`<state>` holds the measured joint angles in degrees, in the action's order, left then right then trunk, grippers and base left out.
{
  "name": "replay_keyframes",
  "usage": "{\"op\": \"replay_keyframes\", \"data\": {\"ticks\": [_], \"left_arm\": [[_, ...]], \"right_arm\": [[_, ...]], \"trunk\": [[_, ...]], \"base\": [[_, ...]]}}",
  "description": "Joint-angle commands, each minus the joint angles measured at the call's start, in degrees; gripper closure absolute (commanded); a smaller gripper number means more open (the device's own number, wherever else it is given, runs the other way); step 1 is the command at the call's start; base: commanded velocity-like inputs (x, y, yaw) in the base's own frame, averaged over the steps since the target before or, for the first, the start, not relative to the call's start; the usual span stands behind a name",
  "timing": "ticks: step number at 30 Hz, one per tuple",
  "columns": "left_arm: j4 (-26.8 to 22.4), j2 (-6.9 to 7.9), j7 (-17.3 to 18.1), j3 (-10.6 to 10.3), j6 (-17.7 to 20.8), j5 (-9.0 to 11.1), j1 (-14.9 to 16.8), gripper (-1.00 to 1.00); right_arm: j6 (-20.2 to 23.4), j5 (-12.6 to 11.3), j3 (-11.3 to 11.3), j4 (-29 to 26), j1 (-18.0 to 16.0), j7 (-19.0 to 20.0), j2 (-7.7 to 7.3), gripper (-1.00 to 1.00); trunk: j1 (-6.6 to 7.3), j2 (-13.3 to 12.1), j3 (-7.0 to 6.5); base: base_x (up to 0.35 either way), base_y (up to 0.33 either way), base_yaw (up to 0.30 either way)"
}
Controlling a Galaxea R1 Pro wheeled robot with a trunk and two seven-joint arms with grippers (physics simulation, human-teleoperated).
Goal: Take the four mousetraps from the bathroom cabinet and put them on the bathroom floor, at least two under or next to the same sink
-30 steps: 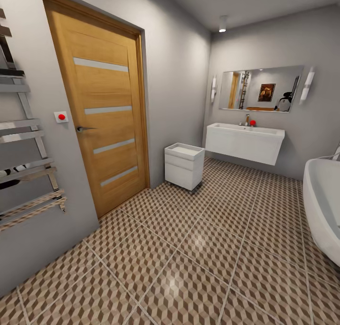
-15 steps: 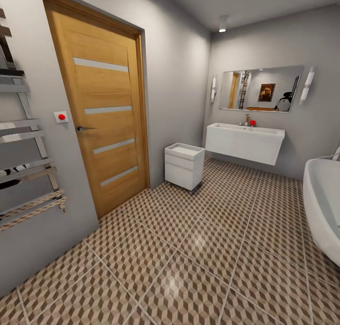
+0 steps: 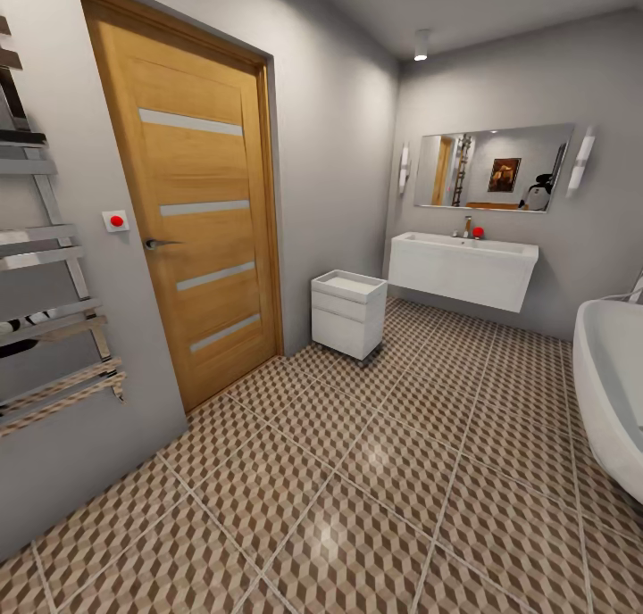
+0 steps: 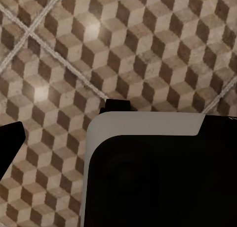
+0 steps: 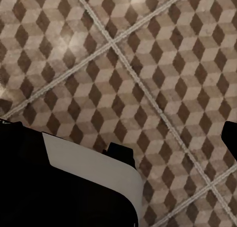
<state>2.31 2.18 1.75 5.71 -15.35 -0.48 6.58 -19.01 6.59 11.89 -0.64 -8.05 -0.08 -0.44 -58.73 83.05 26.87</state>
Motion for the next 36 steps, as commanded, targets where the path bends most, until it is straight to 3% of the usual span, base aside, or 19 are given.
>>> {"op": "replay_keyframes", "data": {"ticks": [1, 17, 25, 31, 33, 36], "left_arm": [[0.24, 0.02, 0.18, 0.44, -0.39, -0.05, 0.09, -1.00], [0.24, -0.08, 0.50, 0.49, -0.51, 0.08, 0.09, -1.00], [0.24, -2.67, 0.69, 0.57, -0.52, 0.09, 0.09, -1.00], [-1.45, -3.50, 0.71, 0.81, -0.95, 0.13, 0.09, -1.00], [-4.27, -3.55, 0.71, 0.68, -0.99, 0.04, 0.09, -1.00], [-12.60, -3.38, 0.32, 0.80, -0.96, -0.01, 0.21, -1.00]], "right_arm": [[-0.15, 0.58, -0.21, 0.03, -0.03, -0.01, -0.01, -1.00], [-0.50, 0.53, -0.44, -0.06, -0.03, -0.01, 0.08, -1.00], [-0.73, 0.55, -0.55, -1.70, -0.49, 0.07, 0.16, -1.00], [-0.75, 0.79, -0.54, -13.43, -1.00, 0.02, 0.17, -1.00], [-0.71, 0.83, -0.54, -16.73, -1.04, 0.01, 0.17, -1.00], [-0.45, 0.82, -0.64, -21.98, -3.38, -0.04, 0.17, -1.00]], "trunk": [[0.00, 0.03, 0.06], [0.00, 0.03, 0.06], [0.00, 0.03, 0.06], [0.00, 0.03, 0.06], [0.00, 0.03, 0.06], [0.00, 0.03, 0.06]], "base": [[0.000, 0.000, 0.000], [0.000, 0.000, 0.000], [0.000, 0.000, 0.000], [0.000, 0.000, 0.000], [0.000, 0.000, 0.000], [0.000, 0.000, 0.000]]}}
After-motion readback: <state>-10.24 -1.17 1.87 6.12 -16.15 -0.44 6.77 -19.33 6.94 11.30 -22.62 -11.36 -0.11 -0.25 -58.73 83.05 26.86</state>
